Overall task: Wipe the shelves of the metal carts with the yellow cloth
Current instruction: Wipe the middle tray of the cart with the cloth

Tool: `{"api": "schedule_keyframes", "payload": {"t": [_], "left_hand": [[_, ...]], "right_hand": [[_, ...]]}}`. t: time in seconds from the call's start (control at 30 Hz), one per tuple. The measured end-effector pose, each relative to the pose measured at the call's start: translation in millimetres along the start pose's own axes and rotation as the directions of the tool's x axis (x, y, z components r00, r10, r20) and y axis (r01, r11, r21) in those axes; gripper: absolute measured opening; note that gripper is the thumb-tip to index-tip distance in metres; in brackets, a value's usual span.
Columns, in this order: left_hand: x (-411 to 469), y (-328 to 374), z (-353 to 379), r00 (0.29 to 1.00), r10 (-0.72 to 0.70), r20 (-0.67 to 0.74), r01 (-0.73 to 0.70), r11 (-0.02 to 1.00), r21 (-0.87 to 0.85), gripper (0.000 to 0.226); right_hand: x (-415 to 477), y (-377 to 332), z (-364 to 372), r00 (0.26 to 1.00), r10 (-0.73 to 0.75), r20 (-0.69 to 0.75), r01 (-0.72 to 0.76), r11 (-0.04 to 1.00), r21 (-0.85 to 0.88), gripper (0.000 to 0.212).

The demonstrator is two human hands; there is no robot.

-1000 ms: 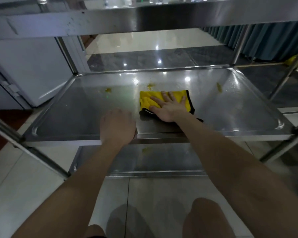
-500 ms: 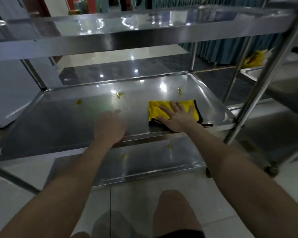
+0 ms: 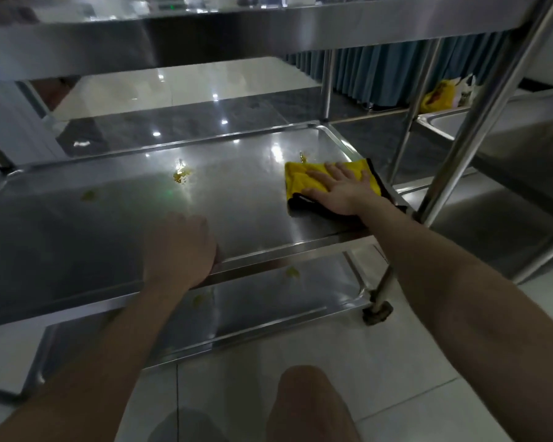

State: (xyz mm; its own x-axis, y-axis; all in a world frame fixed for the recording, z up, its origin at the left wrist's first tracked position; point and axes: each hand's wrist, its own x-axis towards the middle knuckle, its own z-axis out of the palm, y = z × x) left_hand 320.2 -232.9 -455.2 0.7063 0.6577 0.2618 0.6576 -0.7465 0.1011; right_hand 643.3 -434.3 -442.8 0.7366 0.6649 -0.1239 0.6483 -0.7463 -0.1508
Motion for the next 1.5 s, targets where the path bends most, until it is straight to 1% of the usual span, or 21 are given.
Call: {"api": "schedule_keyframes", "payload": {"t": [0.07,0.1,0.17,0.23,0.3,0.37,0.43,0.5,0.57,0.63,0.7,0.73,0.8,0.87,0.93,1.07,1.13,1.23,1.3,1.43,1.5], "left_hand": [[0,2,-2,1.000,-0.001,0.007,0.001,1.000,0.011,0.044],[1,3,-3,1.000,-0.002,0.007,0.002,1.000,0.009,0.044],[0,4,-4,1.000,-0.006,0.002,0.006,1.000,-0.002,0.043],[-1,3,-6,1.000,-0.014,-0.001,0.014,1.000,-0.011,0.042],[-2,2,-6,1.000,-0.012,0.008,0.013,1.000,-0.019,0.043],[-1,0,-7,1.000,-0.024,0.019,0.024,0.999,-0.025,0.046],[-2,1,-8,0.999,-0.037,0.027,0.038,0.999,-0.020,0.052],[-4,3,-8,0.999,-0.049,0.020,0.050,0.999,-0.019,0.059],[-6,7,-9,0.998,-0.055,0.008,0.055,0.998,-0.023,0.060],[-5,9,-10,0.998,-0.058,-0.003,0.058,0.998,-0.024,0.056],[-6,11,-10,0.999,-0.046,-0.009,0.046,0.999,-0.007,0.050],[-6,11,-10,0.999,-0.042,-0.014,0.042,0.999,-0.001,0.047],[-4,9,-9,0.999,-0.038,-0.016,0.038,0.999,0.003,0.045],[-4,7,-8,0.999,-0.037,-0.019,0.037,0.999,-0.001,0.044],[-4,4,-8,0.999,-0.038,-0.026,0.038,0.999,-0.015,0.042],[-4,3,-9,0.999,-0.041,-0.009,0.041,0.999,-0.031,0.043],[-4,2,-9,0.999,-0.048,0.007,0.048,0.999,-0.025,0.047],[-4,2,-9,0.999,-0.042,0.016,0.042,0.999,-0.014,0.056],[-4,3,-7,0.999,-0.038,0.004,0.038,0.999,-0.011,0.060],[0,10,-2,0.998,-0.045,-0.033,0.045,0.999,-0.010,0.056],[3,13,1,0.998,-0.045,-0.053,0.045,0.999,0.004,0.050]], "right_hand": [[12,-34,0,0.999,0.054,0.000,-0.054,0.999,0.000,0.090],[14,-56,3,0.999,0.034,0.003,-0.034,0.999,-0.011,0.089],[10,-104,13,0.996,-0.084,0.027,0.085,0.995,-0.049,0.085],[0,-136,21,0.971,-0.229,0.069,0.233,0.971,-0.060,0.081],[-7,-135,21,0.939,-0.333,0.081,0.337,0.941,-0.030,0.076],[-9,-105,13,0.932,-0.355,0.074,0.355,0.935,0.003,0.073],[-10,-54,4,0.965,-0.257,0.053,0.257,0.966,0.004,0.072],[-10,-3,-3,0.995,-0.096,0.027,0.097,0.995,-0.014,0.072],[-9,27,-7,1.000,0.025,0.016,-0.024,0.999,-0.027,0.075],[-3,19,-8,0.995,0.104,0.003,-0.103,0.994,-0.031,0.078],[2,-23,-2,0.992,0.128,0.003,-0.128,0.992,-0.018,0.082],[4,-50,1,0.996,0.091,0.012,-0.090,0.996,-0.021,0.082],[1,-106,10,0.997,-0.066,0.044,0.068,0.996,-0.052,0.080],[-15,-142,20,0.972,-0.220,0.076,0.225,0.973,-0.057,0.076],[-38,-143,28,0.942,-0.328,0.069,0.331,0.942,-0.047,0.072],[-77,-83,27,0.882,-0.470,0.031,0.468,0.883,0.040,0.062],[-80,-40,15,0.897,-0.438,0.055,0.434,0.898,0.071,0.062],[-67,25,-4,0.970,-0.233,0.069,0.231,0.972,0.036,0.070],[-48,47,-9,0.993,-0.108,0.057,0.110,0.993,-0.031,0.075],[-1,21,-8,0.998,0.056,0.000,-0.056,0.998,-0.024,0.088],[15,-14,-4,0.998,0.058,0.013,-0.058,0.998,-0.006,0.090]]}}
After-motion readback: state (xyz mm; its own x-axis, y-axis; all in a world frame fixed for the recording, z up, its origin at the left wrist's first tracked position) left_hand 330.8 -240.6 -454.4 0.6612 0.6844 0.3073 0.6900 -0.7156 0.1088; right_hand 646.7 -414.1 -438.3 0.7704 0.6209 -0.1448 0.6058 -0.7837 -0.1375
